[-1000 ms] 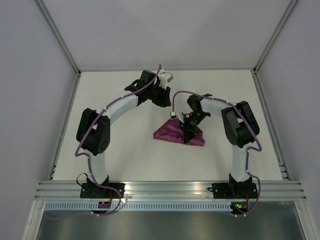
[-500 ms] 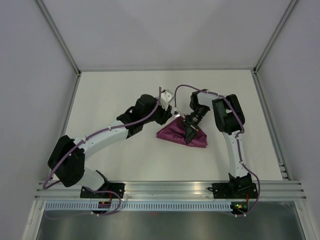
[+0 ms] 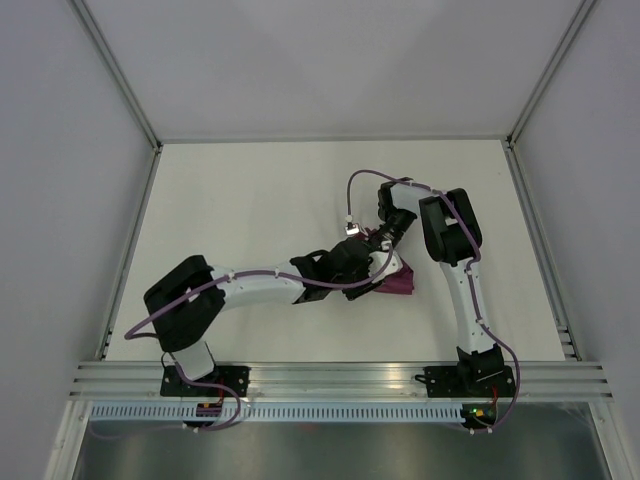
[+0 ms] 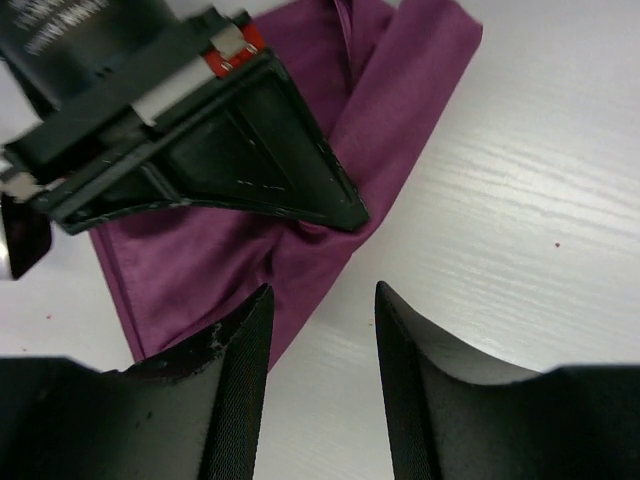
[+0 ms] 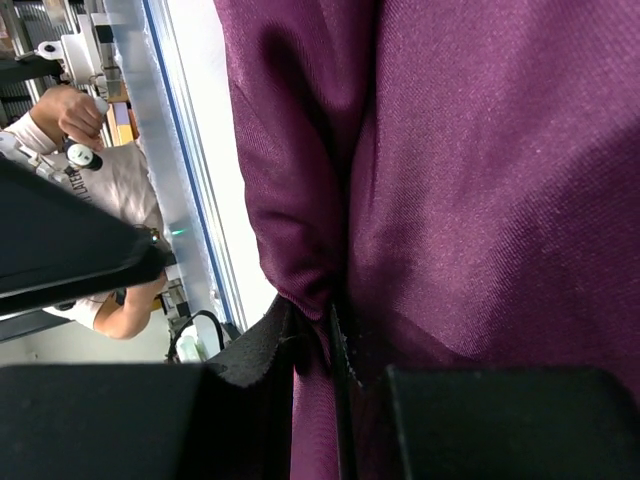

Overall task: Fold the napkin, place the utensils inside, and roll it up
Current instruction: Roll the napkin at the center of the board.

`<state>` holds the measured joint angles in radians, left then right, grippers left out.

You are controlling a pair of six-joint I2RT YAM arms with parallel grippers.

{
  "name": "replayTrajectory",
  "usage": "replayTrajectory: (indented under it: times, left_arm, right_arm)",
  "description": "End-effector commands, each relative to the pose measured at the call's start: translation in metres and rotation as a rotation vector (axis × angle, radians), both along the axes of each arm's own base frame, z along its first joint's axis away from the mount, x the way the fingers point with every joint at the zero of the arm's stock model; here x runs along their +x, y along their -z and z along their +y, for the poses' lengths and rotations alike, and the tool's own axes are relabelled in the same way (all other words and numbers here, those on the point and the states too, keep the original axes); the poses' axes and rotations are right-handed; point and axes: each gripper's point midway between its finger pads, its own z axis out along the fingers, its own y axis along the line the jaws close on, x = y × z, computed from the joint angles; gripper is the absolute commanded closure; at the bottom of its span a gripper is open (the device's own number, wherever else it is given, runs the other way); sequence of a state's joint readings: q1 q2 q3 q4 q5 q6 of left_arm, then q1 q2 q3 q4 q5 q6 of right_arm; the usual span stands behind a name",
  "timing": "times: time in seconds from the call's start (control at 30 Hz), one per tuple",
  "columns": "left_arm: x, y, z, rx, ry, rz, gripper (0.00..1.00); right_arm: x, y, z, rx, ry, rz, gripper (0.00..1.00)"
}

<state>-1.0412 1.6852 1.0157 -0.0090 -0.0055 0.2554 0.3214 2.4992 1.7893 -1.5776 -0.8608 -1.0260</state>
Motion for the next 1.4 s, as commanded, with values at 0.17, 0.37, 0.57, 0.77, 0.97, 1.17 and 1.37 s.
replayTrajectory:
  times: [0.17, 0.37, 0.57, 0.77, 0.97, 1.17, 1.37]
  left_arm:
    - [0.021, 0.009, -0.016, 0.072, 0.044, -0.136, 0.48]
    - [0.023, 0.026, -0.021, 0.1, 0.066, -0.138, 0.47]
    - [0.018, 0.044, -0.023, 0.124, 0.092, -0.105, 0.47]
    - [0.017, 0.06, -0.023, 0.148, 0.104, -0.088, 0.48]
    - [0.009, 0.082, -0.021, 0.156, 0.136, -0.006, 0.64]
    - [0.001, 0.101, -0.015, 0.177, 0.163, 0.074, 0.94]
    - [-0.009, 0.111, -0.011, 0.174, 0.204, 0.205, 0.98]
  right_arm:
    - [0.023, 0.055, -0.029, -0.049, -0.118, -0.154, 0.92]
    - [0.022, 0.059, -0.03, -0.053, -0.119, -0.146, 0.92]
    - [0.023, 0.06, -0.032, -0.06, -0.117, -0.142, 0.92]
    - [0.023, 0.06, -0.032, -0.065, -0.114, -0.139, 0.92]
    - [0.024, 0.059, -0.032, -0.064, -0.111, -0.143, 0.91]
    - [0.025, 0.056, -0.031, -0.056, -0.1, -0.144, 0.8]
    - [0.032, 0.036, -0.023, -0.028, -0.066, -0.182, 0.58]
